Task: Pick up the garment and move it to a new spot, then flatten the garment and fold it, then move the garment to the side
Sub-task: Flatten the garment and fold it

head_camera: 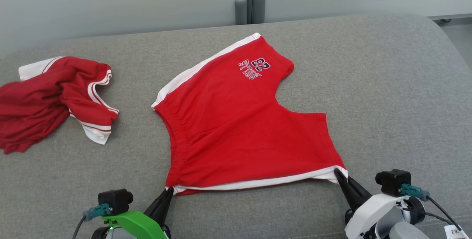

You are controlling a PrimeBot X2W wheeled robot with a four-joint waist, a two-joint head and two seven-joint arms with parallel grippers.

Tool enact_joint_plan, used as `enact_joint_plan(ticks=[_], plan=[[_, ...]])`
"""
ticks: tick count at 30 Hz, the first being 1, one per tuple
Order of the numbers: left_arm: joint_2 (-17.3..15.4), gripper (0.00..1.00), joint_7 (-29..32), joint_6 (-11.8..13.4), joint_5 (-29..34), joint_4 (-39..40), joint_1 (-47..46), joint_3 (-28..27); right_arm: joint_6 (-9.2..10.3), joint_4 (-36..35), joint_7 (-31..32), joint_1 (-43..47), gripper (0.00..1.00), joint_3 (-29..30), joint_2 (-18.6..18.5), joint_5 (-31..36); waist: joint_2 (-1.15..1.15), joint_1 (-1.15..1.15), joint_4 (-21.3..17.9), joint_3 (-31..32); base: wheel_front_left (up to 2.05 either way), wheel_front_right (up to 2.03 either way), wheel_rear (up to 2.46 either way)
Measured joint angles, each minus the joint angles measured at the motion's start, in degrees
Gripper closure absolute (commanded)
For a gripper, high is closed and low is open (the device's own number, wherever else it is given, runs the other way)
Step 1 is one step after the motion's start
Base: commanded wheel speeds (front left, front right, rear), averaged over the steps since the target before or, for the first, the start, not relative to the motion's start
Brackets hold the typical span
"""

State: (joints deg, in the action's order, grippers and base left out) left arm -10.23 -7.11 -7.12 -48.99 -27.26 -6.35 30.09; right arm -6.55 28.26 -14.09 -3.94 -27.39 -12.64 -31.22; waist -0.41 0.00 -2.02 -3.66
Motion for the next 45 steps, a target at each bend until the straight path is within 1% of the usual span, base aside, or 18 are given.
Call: enact_joint_plan(ticks=[2, 3, 4, 5, 6, 7, 8, 9, 14, 21, 26, 28, 29, 31, 33, 34, 40, 45], plan=[[0.0, 1.0, 0.0, 0.0, 0.0, -0.2, 0.0, 0.0, -0.01, 0.8, 0.0, 0.0, 0.84, -0.4, 0.0, 0.4, 0.0, 0.0, 0.0, 0.1, 0.0, 0.0, 0.0], [0.1, 1.0, -0.1, 0.0, 0.0, -0.3, 0.0, 0.0, -0.01, 1.1, 0.0, 0.0, 0.63, -0.6, 0.0, 0.6, 0.0, 0.0, 0.0, 0.2, 0.0, 0.0, 0.0], [0.1, 1.0, -0.1, 0.0, 0.0, -0.5, 0.0, 0.0, -0.1, 1.4, 0.0, 0.0, 0.53, -0.7, 0.0, 0.6, 0.0, 0.0, 0.0, 0.3, 0.0, 0.0, 0.0], [0.1, 0.89, -0.1, 0.0, 0.0, -0.7, 0.0, 0.0, -0.18, 1.6, 0.0, 0.0, 0.0, -0.7, 0.0, 0.6, 0.0, 0.0, 0.0, 0.4, 0.0, 0.0, 0.0], [0.1, 0.65, -0.3, 0.0, 0.0, -0.9, 0.0, 0.0, -0.24, 1.9, 0.0, 0.0, 0.0, -0.7, 0.0, 0.6, 0.0, 0.0, -0.1, 0.5, 0.0, 0.0, 0.0], [0.1, 0.56, -0.3, 0.0, -0.1, -1.3, 0.0, 0.0, -0.25, 2.3, 0.0, 0.0, 0.0, -0.7, 0.0, 0.8, 0.0, 0.0, -0.1, 0.6, 0.0, 0.0, 0.0], [0.1, 0.25, -0.3, 0.0, -0.1, -1.5, 0.0, 0.0, -0.36, 2.5, 0.0, 0.0, 0.0, -0.7, 0.0, 0.9, 0.0, 0.0, -0.1, 0.8, 0.0, 0.0, 0.0], [0.1, 0.0, -0.3, 0.0, -0.1, -1.6, 0.1, 0.0, -0.49, 2.6, 0.0, 0.0, 0.0, -0.7, 0.0, 1.0, 0.0, 0.0, -0.1, 1.0, 0.0, 0.0, 0.0], [0.0, 0.0, -0.6, 0.0, -0.5, -1.6, 1.5, -0.1, -0.49, 2.7, 0.0, 0.7, 0.0, 0.4, -0.3, 1.1, 0.0, 0.0, -0.2, 1.7, 0.0, 0.0, 0.0], [-1.5, 0.0, -2.7, 0.0, -0.6, -0.8, 4.0, -0.6, -0.37, 1.7, 0.0, 2.5, 0.0, 3.0, -1.2, 1.2, 0.0, 0.0, -0.4, 2.6, 0.0, 0.0, 0.0], [-1.7, 0.0, -4.8, 0.0, -0.3, 1.6, 4.0, -2.2, 0.68, -0.8, 0.0, 2.7, 0.0, 5.2, -1.8, 2.5, 0.0, 0.0, -0.6, 3.2, 0.0, 0.0, 0.0], [-1.7, 0.0, -5.6, 0.1, 0.1, 3.0, 4.0, -2.7, 0.7, -2.2, 0.0, 2.7, 0.0, 6.0, -1.8, 3.1, 0.0, 0.0, -0.6, 3.4, 0.0, 0.0, 0.0], [-1.7, 0.0, -5.6, 0.1, 0.5, 3.8, 3.9, -2.8, 1.15, -2.9, 0.0, 2.7, 0.0, 6.4, -1.9, 3.3, 0.0, 0.0, -0.6, 3.5, 0.0, 0.0, 0.0], [-1.7, 0.0, -5.9, 0.2, 1.0, 4.4, 3.8, -2.9, 1.34, -3.6, 0.0, 2.6, 0.0, 6.8, -1.9, 3.6, 0.0, 0.0, -0.6, 3.7, 0.0, 0.0, 0.0], [-1.7, 0.0, -6.3, 0.9, 2.0, 5.7, 3.5, -3.4, 1.93, -4.9, 0.0, 2.5, 0.0, 7.4, -2.0, 4.2, 0.0, 0.0, -0.7, 3.9, 0.0, 0.0, 0.0], [-1.6, 0.0, -6.6, 1.8, 3.4, 6.9, 2.8, -4.0, 2.21, -6.4, -0.1, 2.0, 0.0, 8.2, -2.1, 4.8, 0.0, 0.0, -0.7, 4.0, 0.0, 0.0, 0.0], [-0.6, 0.0, -7.1, 4.6, 4.0, 9.6, 2.5, -6.5, 3.88, -10.5, -0.1, 0.7, 0.0, 10.1, -2.5, 7.2, 0.0, 0.0, -0.7, 4.5, 0.0, 0.0, 0.0], [0.2, 0.0, -7.1, 6.6, 6.1, 11.6, 2.5, -7.7, 5.25, -13.9, -0.3, 0.6, 0.0, 11.3, -2.1, 8.1, 0.0, 0.0, -0.6, 4.9, 0.0, 0.0, 0.0]])
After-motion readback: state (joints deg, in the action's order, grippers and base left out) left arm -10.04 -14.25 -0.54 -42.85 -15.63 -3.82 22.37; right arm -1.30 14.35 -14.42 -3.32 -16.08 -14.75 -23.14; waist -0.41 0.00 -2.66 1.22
